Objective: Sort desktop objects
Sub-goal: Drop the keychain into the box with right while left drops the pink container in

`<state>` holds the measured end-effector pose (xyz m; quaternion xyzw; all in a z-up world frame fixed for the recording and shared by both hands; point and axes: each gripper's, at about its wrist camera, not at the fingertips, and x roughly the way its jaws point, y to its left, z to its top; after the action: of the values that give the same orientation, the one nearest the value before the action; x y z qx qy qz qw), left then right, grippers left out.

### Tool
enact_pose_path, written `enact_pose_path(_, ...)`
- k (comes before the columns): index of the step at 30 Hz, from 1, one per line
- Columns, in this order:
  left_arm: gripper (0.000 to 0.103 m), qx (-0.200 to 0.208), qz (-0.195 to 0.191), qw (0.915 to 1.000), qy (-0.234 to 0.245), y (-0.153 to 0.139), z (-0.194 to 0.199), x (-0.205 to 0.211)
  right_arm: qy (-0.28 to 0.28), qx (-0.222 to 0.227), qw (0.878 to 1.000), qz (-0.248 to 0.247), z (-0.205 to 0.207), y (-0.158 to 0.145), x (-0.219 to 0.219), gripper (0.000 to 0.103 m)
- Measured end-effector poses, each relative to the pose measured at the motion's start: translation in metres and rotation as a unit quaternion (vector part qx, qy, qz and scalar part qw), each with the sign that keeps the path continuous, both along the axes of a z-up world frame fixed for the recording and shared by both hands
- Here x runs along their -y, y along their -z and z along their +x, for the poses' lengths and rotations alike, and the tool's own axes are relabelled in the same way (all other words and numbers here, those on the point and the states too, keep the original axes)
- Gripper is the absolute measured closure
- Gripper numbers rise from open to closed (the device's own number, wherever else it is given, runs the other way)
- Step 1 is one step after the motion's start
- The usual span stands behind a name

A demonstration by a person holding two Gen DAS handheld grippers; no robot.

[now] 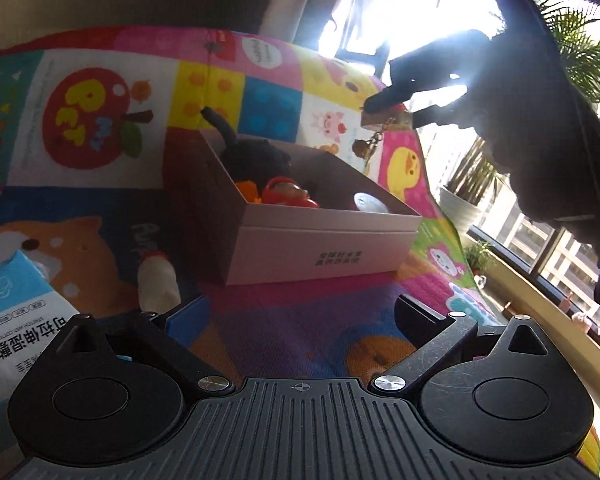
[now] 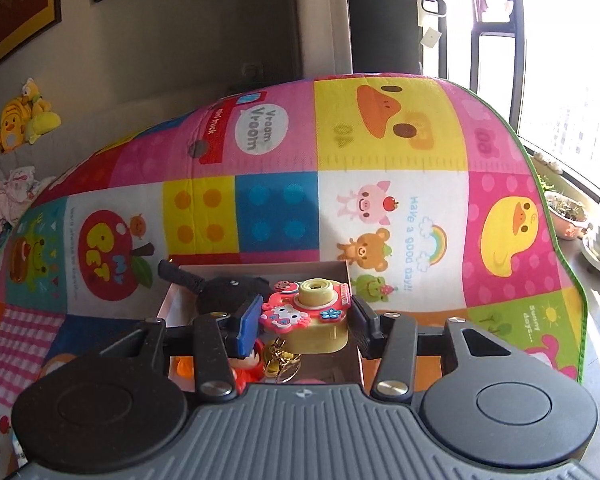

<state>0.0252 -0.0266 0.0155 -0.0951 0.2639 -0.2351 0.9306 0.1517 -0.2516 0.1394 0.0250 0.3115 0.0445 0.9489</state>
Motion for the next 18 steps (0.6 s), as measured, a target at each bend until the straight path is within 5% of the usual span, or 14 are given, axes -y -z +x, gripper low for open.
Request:
enact_pose_path(3, 0.001, -0.001, -0.004, 1.0000, 0.003, 0.000, 0.000, -0.001, 0.003, -0.031, 1.000, 0.000, 0.032, 0.011, -0.008, 0.056)
enact_pose_path(5, 0.001, -0.002, -0.006, 1.0000, 0.004, 0.000, -0.001, -0.001, 0.017, -0.047, 0.999, 0.001, 0.045, 0.020, -0.013, 0.039)
enact_pose_path(9, 0.001, -0.004, -0.006, 1.0000, 0.007, 0.001, 0.001, -0.001, 0.021, -0.055, 0.998, 0.005, 0.046, 0.030, -0.022, 0.035)
enact_pose_path(18, 0.000, -0.004, -0.002, 1.0000, 0.003, 0.001, 0.001, 0.001, -0.003, -0.009, 0.999, -0.037, -0.057, 0.045, -0.018, 0.024)
